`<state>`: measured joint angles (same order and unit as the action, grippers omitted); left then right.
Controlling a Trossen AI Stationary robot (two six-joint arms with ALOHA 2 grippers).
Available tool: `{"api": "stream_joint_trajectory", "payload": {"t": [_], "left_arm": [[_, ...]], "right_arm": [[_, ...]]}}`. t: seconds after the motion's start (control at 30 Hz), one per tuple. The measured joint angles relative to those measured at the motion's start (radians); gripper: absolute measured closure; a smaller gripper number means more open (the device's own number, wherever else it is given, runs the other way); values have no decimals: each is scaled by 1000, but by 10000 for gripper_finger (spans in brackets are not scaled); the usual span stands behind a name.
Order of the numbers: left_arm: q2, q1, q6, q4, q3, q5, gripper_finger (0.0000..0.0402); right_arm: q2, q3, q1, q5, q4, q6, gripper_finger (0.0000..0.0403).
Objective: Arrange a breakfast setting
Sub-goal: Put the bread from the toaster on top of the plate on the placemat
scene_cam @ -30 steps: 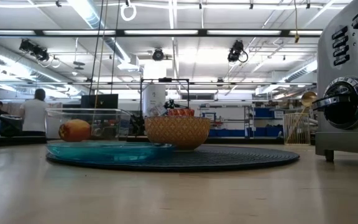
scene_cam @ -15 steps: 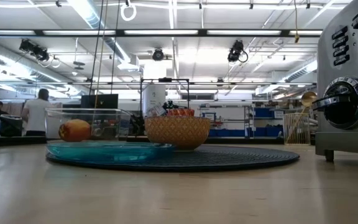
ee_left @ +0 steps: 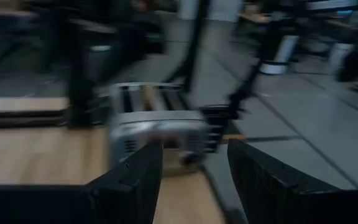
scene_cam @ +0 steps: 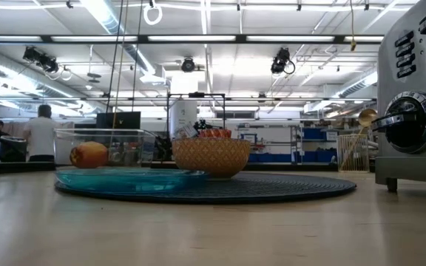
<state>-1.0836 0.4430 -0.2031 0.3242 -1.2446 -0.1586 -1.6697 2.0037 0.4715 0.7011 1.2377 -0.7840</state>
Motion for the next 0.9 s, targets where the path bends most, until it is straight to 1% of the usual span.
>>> {"api": "stream_joint_trajectory", "payload": {"t": [0.07, 0.13, 0.17, 0.2, 0.23, 0.3, 0.33, 0.4, 0.5, 0.57, 0.67, 0.73, 0.8, 0.9], "left_arm": [[-33, -68, 9, -4, 0, -1, 218], [-62, -129, 23, -20, 0, -2, 219], [-74, -155, 27, -34, 0, -1, 219], [-84, -176, 32, -48, 0, -2, 219], [-91, -193, 39, -53, 0, -2, 219], [-102, -220, 60, -64, 0, -3, 219], [-105, -231, 65, -64, 0, -13, 219], [-109, -249, 53, -60, 0, -43, 219], [-108, -266, 31, -54, 0, -58, 219], [-112, -269, 30, -33, 1, -60, 219], [-115, -259, -25, 25, 5, -58, 219], [-115, -259, -94, 37, 5, -55, 219], [-114, -259, -139, 50, 5, -56, 219], [-115, -250, -165, 42, 5, -61, 219]], "right_arm": [[26, 0, 8, -133, 175, -77, 57], [39, 0, 24, -264, 326, -93, 57], [42, -6, 34, -319, 349, -82, 57], [56, -31, 43, -365, 322, -38, 57], [73, -64, 56, -389, 294, -1, 57], [96, -114, 72, -418, 263, 17, 57], [105, -137, 75, -451, 270, 17, 57], [119, -199, 95, -539, 346, 17, 57], [200, -316, 177, -613, 312, 20, 57], [267, -379, 248, -624, 337, -22, 62], [338, -461, 331, -644, 325, -91, 83], [358, -483, 355, -698, 300, -126, 104], [346, -502, 369, -773, 311, -132, 126], [286, -516, 379, -870, 305, -134, 153]]}}
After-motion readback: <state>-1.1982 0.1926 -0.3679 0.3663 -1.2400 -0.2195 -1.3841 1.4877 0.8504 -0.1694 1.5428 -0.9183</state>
